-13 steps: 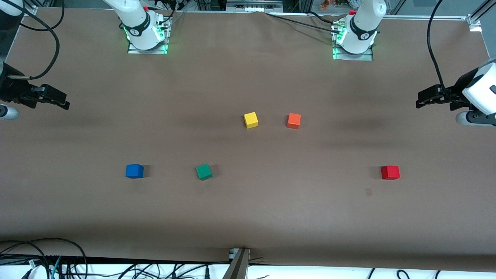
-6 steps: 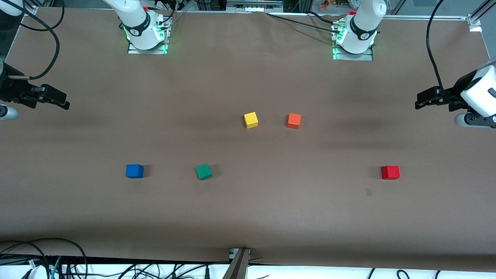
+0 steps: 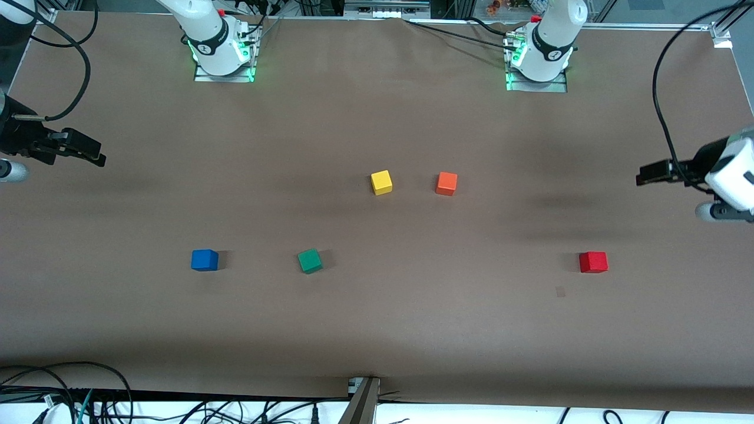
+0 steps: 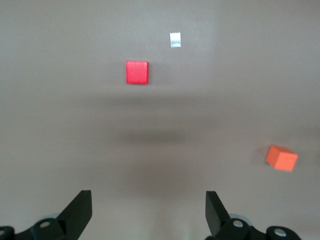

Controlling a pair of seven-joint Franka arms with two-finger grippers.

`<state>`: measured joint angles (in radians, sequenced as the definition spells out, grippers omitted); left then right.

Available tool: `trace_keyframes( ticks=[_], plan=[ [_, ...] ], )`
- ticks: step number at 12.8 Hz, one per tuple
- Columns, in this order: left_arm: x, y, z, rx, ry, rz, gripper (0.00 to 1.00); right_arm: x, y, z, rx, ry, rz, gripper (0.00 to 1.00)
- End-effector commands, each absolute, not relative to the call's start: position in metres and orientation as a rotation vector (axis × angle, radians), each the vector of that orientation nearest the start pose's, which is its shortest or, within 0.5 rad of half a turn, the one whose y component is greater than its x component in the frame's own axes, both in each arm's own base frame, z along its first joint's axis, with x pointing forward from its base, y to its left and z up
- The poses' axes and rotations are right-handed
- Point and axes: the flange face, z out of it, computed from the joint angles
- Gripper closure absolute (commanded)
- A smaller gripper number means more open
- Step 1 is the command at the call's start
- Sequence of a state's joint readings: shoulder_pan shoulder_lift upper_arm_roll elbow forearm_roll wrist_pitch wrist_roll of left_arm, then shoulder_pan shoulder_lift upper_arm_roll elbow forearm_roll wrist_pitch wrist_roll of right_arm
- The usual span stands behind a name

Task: Pass red block to right arm, stack on blue
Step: 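Move the left gripper down over the red cube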

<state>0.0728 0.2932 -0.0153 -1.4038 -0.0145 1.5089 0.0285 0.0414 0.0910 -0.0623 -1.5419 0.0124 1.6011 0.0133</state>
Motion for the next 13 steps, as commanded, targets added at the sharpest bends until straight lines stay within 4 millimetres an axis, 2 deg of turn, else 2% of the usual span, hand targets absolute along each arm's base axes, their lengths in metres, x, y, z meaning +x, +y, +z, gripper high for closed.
trace_keyframes(
  ticks=[1, 4, 8, 10, 13],
  plan=[
    [0.654, 0.038, 0.476, -3.16, -0.021, 0.289, 0.0, 0.586, -0.009, 0.594, -3.131, 0.056, 0.038, 0.0],
    [0.679, 0.04, 0.408, -3.161, -0.024, 0.289, 0.0, 0.586, -0.009, 0.594, -3.131, 0.056, 0.036, 0.0],
    [0.686, 0.048, 0.331, -3.163, -0.046, 0.226, 0.0, 0.586, -0.009, 0.594, -3.131, 0.056, 0.036, 0.0],
    [0.685, 0.049, 0.298, -3.165, -0.044, 0.178, 0.0, 0.586, -0.009, 0.594, -3.131, 0.056, 0.036, 0.0],
    [0.686, 0.051, 0.261, -3.166, -0.024, 0.128, 0.0, 0.586, -0.009, 0.594, -3.131, 0.056, 0.036, 0.0]
  ],
)
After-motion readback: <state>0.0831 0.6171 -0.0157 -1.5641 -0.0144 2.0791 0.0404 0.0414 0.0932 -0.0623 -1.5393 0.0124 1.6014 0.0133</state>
